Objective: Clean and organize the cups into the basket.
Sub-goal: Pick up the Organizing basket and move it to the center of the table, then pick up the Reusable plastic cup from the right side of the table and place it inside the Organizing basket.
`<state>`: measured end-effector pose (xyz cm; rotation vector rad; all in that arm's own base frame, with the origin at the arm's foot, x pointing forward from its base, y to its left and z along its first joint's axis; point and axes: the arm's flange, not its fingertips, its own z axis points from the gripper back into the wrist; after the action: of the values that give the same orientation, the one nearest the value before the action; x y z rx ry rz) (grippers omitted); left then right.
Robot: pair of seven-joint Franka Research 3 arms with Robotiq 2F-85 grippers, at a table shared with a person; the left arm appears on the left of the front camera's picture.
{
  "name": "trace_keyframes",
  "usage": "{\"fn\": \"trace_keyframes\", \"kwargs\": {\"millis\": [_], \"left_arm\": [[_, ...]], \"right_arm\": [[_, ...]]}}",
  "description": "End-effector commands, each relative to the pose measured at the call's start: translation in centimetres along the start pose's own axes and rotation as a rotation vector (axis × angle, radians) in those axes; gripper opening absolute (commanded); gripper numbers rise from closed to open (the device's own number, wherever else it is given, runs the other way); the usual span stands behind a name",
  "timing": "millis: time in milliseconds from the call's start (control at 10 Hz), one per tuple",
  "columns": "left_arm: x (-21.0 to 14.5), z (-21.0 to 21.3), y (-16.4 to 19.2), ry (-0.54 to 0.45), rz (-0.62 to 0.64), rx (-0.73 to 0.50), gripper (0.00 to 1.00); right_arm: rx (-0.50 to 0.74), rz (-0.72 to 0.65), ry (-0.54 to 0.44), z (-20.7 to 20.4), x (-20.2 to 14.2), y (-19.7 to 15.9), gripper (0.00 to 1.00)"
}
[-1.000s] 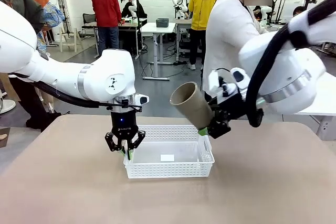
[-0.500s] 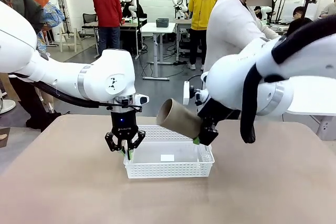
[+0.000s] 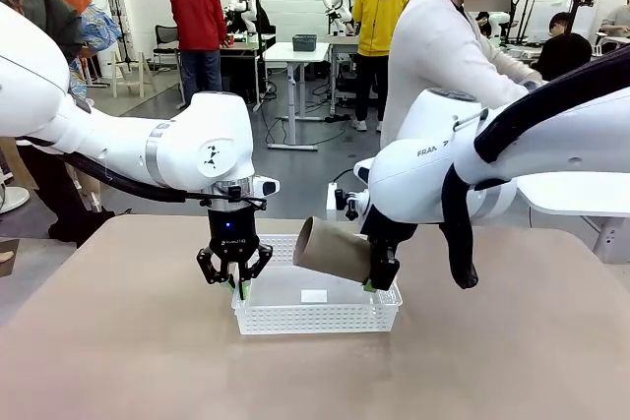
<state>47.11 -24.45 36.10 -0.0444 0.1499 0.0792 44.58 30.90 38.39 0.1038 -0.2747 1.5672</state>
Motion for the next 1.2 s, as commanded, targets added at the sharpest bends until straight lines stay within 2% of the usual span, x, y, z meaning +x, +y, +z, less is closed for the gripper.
{"fn": "trace_keyframes", "kwargs": {"millis": [0, 300, 600, 700, 800, 900, 1000, 1100], "left_arm": [[-0.1, 0.0, -0.2, -0.003, -0.002, -0.001, 0.00], [-0.1, 0.0, -0.2, -0.003, -0.002, -0.001, 0.00], [-0.1, 0.0, -0.2, -0.003, -0.002, -0.001, 0.00], [-0.1, 0.0, -0.2, -0.003, -0.002, -0.001, 0.00], [-0.1, 0.0, -0.2, -0.003, -0.002, -0.001, 0.00], [-0.1, 0.0, -0.2, -0.003, -0.002, -0.001, 0.00], [-0.1, 0.0, -0.2, -0.003, -0.002, -0.001, 0.00], [-0.1, 0.0, -0.2, -0.003, -0.002, -0.001, 0.00]], "right_arm": [[0.034, -0.032, 0.079, -1.9, 1.0, -1.4, 0.75], [0.064, -0.023, 0.153, -4.7, 1.5, -1.7, 0.75], [0.075, 0.015, 0.130, -5.2, 1.5, -1.5, 0.75], [0.074, 0.014, 0.120, -5.4, 1.5, -1.5, 0.95], [0.075, 0.014, 0.113, -5.5, 1.5, -1.5, 0.95], [0.073, 0.013, 0.112, -5.4, 1.6, -1.5, 1.00], [0.071, 0.013, 0.109, -5.3, 1.5, -1.5, 0.96], [0.067, 0.010, 0.107, -5.3, 1.5, -1.5, 1.00]]}}
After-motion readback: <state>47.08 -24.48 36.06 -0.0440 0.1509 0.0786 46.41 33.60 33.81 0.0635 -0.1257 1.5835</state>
